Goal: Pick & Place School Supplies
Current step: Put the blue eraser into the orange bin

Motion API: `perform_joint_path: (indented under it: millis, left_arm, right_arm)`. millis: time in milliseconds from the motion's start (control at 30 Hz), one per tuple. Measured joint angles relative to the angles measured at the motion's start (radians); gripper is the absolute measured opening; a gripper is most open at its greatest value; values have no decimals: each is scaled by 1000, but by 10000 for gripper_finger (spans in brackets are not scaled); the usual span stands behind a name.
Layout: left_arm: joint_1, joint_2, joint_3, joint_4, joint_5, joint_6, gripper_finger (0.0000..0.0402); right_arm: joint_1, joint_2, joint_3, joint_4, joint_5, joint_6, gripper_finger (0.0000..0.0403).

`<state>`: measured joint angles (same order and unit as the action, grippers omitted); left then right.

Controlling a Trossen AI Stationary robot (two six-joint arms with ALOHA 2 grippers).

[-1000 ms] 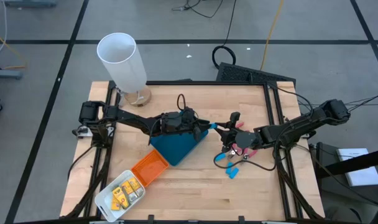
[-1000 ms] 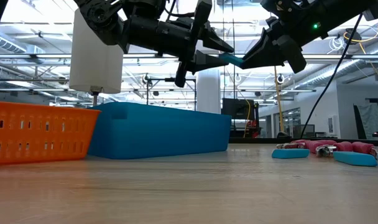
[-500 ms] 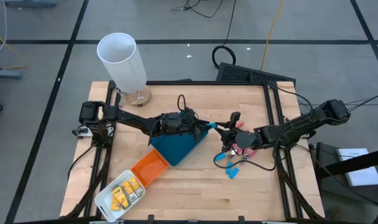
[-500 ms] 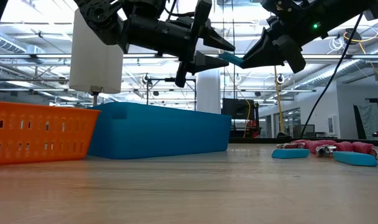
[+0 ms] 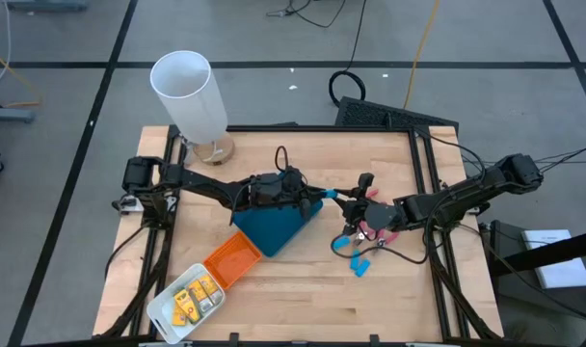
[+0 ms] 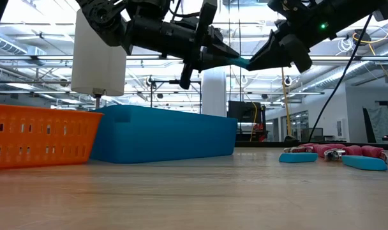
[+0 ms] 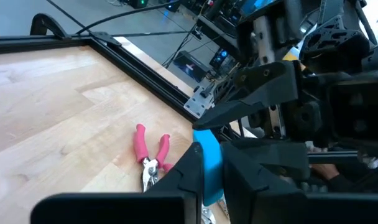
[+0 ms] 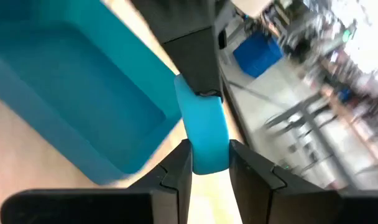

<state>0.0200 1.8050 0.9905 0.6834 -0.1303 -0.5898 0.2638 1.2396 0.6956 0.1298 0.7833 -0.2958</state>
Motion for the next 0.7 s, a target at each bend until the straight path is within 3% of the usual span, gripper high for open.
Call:
perform_joint_path:
  millis: [133, 467, 700]
  left_arm:
    - [0, 0, 0, 1, 0, 13, 35]
    - [14, -70, 0, -64, 50, 86, 34]
    - [-18, -229, 0, -340, 78, 182, 34]
  right_arm:
    - [-1, 0, 0, -2, -3, 237, 96]
    - [47, -73, 0, 3, -3, 337, 210]
    - [109, -182, 0, -32, -3, 343, 251]
